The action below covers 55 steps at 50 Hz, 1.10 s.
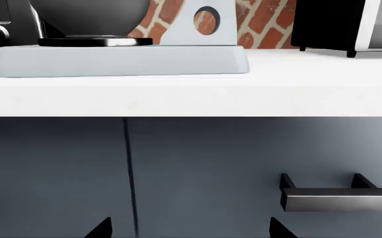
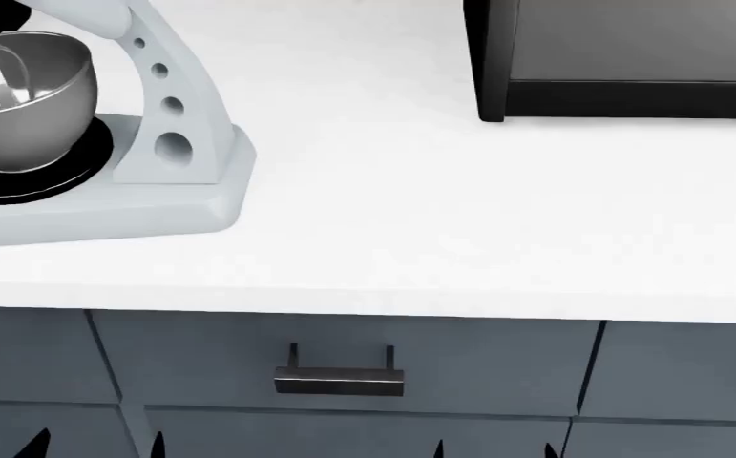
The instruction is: Open the stand mixer head.
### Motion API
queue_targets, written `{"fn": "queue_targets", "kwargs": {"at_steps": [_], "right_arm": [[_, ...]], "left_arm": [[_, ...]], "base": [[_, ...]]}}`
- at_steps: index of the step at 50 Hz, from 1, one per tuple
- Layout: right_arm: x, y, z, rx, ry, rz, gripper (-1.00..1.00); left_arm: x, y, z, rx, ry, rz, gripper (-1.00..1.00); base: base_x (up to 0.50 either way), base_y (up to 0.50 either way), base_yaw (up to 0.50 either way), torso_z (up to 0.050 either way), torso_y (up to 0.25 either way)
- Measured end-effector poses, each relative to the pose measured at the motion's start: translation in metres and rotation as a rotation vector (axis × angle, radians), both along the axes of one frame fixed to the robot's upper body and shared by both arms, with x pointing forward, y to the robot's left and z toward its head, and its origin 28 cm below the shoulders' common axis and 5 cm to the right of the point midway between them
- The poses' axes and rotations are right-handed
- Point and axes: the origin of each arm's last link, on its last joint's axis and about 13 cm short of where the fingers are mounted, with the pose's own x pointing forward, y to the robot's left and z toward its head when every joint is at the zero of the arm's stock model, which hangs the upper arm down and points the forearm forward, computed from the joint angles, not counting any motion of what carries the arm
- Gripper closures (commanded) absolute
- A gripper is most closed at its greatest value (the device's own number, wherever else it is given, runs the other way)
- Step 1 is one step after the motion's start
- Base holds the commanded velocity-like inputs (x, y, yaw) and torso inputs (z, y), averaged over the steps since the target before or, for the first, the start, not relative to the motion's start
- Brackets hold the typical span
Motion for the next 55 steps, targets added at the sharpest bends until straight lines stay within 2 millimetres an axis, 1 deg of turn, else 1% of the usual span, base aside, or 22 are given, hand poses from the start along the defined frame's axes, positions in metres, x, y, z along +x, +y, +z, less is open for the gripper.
{"fn": "queue_targets", "kwargs": {"at_steps": [12, 29, 49, 52, 55], "right_arm": [[0.002, 0.004, 0.0, -0.037, -0.018, 0.021, -1.0], [0.006, 0.008, -0.001, -0.048, -0.021, 0.045, -1.0], [0.009, 0.009, -0.003, -0.03, -0.001, 0.049, -1.0], [0.013, 0.008, -0.002, -0.001, 0.017, 0.055, -1.0], [0.021, 0.006, 0.008, 0.008, 0.007, 0.062, -1.0]], "left_arm": [[0.004, 0.003, 0.0, -0.019, 0.015, 0.026, -1.0], [0.003, 0.01, -0.003, -0.042, 0.041, 0.072, -1.0], [0.002, 0.013, -0.002, -0.096, 0.044, 0.047, -1.0], [0.004, 0.014, 0.001, -0.112, 0.058, 0.021, -1.0], [0.009, 0.018, 0.014, -0.132, 0.051, 0.019, -1.0]], "base": [[0.0, 0.0, 0.0, 0.0, 0.0], [0.0, 0.0, 0.0, 0.0, 0.0], [0.0, 0.0, 0.0, 0.0, 0.0], [0.0, 0.0, 0.0, 0.0, 0.0], [0.0, 0.0, 0.0, 0.0, 0.0]]}}
